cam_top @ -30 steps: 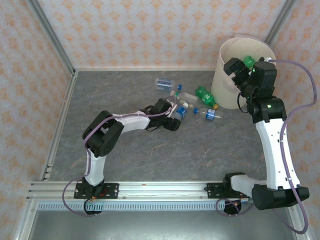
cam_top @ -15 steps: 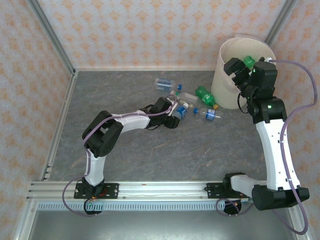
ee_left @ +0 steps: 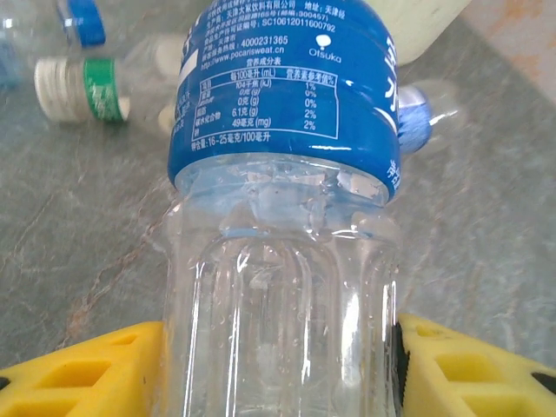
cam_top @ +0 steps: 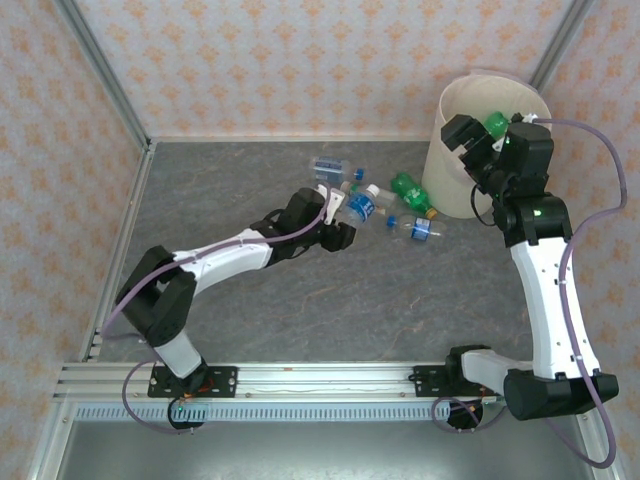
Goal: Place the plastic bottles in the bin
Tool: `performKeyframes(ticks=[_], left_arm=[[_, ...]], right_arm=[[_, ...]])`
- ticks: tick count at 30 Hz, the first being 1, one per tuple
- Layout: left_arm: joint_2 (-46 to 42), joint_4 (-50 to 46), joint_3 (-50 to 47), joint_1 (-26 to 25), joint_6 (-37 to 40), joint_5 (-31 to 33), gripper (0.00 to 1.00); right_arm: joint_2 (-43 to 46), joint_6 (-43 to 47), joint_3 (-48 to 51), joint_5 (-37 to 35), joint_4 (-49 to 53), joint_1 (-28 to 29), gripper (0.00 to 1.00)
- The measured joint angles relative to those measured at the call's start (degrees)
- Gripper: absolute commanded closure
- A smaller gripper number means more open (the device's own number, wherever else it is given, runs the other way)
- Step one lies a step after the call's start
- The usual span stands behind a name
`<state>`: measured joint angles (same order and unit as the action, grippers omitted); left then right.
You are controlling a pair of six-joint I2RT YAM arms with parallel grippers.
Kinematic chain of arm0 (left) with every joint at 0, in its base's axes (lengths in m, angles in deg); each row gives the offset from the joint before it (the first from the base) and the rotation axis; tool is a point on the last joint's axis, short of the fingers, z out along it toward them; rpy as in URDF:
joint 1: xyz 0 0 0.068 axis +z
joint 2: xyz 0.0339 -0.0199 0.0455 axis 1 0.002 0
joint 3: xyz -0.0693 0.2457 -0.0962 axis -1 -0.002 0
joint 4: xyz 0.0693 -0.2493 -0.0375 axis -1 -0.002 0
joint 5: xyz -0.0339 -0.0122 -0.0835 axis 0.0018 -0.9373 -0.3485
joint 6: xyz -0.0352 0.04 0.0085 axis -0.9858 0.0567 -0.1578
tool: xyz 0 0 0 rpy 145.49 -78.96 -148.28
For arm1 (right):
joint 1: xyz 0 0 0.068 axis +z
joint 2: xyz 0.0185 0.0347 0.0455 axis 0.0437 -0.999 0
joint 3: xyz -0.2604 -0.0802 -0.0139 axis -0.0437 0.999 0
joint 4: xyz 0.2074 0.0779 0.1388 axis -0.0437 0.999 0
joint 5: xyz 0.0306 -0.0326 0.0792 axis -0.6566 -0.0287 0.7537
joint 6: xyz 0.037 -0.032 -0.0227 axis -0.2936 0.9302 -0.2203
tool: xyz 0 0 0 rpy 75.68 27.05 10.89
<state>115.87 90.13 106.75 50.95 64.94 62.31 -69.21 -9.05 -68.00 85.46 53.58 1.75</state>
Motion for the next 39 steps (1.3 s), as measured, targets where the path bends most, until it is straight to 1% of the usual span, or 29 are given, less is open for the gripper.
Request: performKeyframes(ticks=[7,11,17,18,22,24,31,38,39], left_arm=[[-6.6,4.0,-0.8,-1.7,0.0,0.4,0.43],[-9.3,5.6,-0.8,-2.4,0.0,1.0,0.43],[-11.6,6.4,-0.8,-4.3,0.1,2.2,0.43],[-11.9,6.4,-0.8,-4.6,0.1,2.2,0.43],[-12.4,6.4,-0.2,-5.1,0.2,2.4,0.43],[-12.6,6.4,0.1,-5.2,0.2,2.6,0.43],[-13.7,6.4,0.3,-5.3,0.2,3.3,0.43],[-14.3,6.4,0.7,-6.0,0.3,3.5,0.43],[-14.3,6.3,0.7,-6.0,0.3,3.5,0.43]], right_arm=[[-2.3,-0.5,-0.4,4.5,-0.5,1.2,0.0],[-4.3,-0.4,-0.5,6.5,-0.5,3.4,0.01],[-5.6,-1.2,-0.6,11.1,-1.9,5.7,0.32],[-5.7,-1.4,-0.6,12.0,-2.4,5.9,0.35],[-6.5,-1.8,-0.6,14.5,-3.7,7.1,0.38],[-7.5,-1.8,-0.6,15.5,-3.9,8.3,0.41],[-10.4,-1.8,-0.6,16.5,-3.6,11.4,0.43],[-10.9,-1.9,-0.6,17.2,-3.5,12.1,0.57],[-11.0,-1.9,-0.6,17.5,-3.5,12.1,0.6]])
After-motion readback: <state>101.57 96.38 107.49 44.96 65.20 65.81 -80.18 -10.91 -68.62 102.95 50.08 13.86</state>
